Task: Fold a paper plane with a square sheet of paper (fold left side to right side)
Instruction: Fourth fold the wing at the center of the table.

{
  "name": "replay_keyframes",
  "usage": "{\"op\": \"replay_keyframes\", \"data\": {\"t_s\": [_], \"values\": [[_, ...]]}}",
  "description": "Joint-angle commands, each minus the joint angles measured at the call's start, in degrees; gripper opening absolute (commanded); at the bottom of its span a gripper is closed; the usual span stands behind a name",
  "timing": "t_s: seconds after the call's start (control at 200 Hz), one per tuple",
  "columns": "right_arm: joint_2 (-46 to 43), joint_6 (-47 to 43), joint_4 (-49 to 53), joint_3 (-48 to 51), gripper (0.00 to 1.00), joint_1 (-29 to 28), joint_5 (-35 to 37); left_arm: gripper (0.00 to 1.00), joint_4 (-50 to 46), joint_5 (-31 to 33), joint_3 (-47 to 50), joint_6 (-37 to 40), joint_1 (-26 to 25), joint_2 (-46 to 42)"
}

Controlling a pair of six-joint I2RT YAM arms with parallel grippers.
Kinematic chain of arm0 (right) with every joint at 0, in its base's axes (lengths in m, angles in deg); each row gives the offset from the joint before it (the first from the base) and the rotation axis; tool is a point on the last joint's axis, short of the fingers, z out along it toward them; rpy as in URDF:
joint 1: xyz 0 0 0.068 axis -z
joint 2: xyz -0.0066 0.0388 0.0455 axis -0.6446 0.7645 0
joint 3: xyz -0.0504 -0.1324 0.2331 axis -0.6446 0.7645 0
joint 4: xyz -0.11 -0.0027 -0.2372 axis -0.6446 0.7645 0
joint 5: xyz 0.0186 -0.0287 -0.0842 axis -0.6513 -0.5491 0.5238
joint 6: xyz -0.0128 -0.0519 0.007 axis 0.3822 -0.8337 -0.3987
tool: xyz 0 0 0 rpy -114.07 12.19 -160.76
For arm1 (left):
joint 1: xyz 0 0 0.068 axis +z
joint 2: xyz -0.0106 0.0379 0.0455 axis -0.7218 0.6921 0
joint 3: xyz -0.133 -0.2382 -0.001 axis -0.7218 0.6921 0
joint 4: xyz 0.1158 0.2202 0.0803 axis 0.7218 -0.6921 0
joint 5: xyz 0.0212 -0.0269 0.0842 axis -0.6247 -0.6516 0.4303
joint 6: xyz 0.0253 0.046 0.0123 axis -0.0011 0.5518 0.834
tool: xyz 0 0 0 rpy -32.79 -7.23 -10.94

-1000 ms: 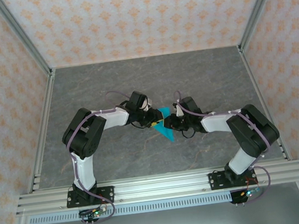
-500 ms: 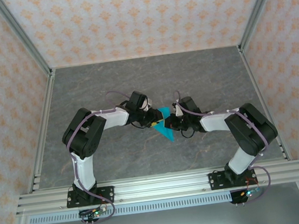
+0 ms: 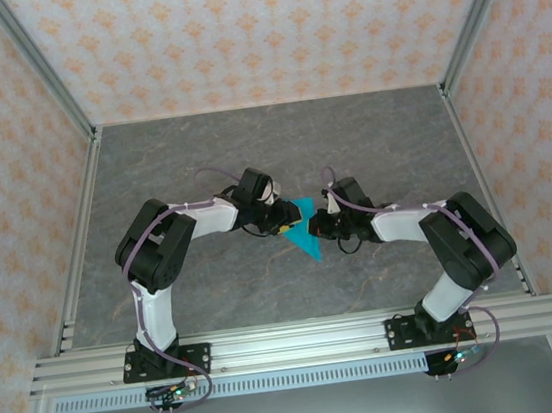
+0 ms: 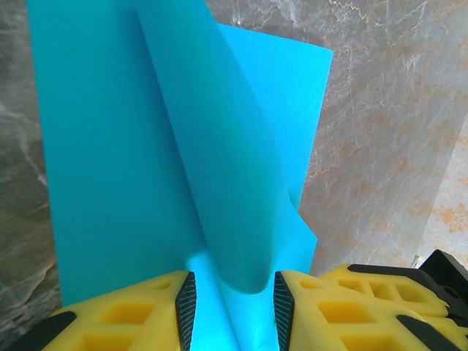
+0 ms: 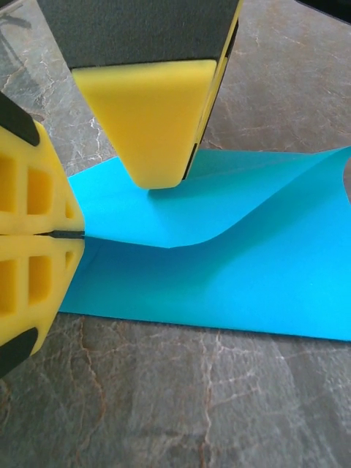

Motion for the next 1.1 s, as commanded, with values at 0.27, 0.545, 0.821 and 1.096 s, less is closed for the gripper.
{"op": "replay_keyframes", "data": {"t_s": [0.27, 0.545, 0.821, 1.096], "values": [[0.55, -2.85, 3.79, -2.14, 0.07, 0.28, 3.28, 0.36, -2.18, 1.2, -0.46, 0.88, -0.42, -0.6], [0.8, -3.22, 3.91, -2.3, 0.07, 0.26, 4.2, 0.36, -2.14, 1.24, -0.46, 0.98, -0.36, -0.52], [2.02, -4.03, 5.06, -3.28, 0.07, 0.28, 4.37, 0.36, -2.12, 1.2, -0.32, 1.0, -0.34, -0.7], [3.09, -4.68, 6.22, -2.96, 0.07, 0.26, 4.64, 0.36, -2.04, 1.29, -0.16, 0.98, -0.37, -0.86]]}}
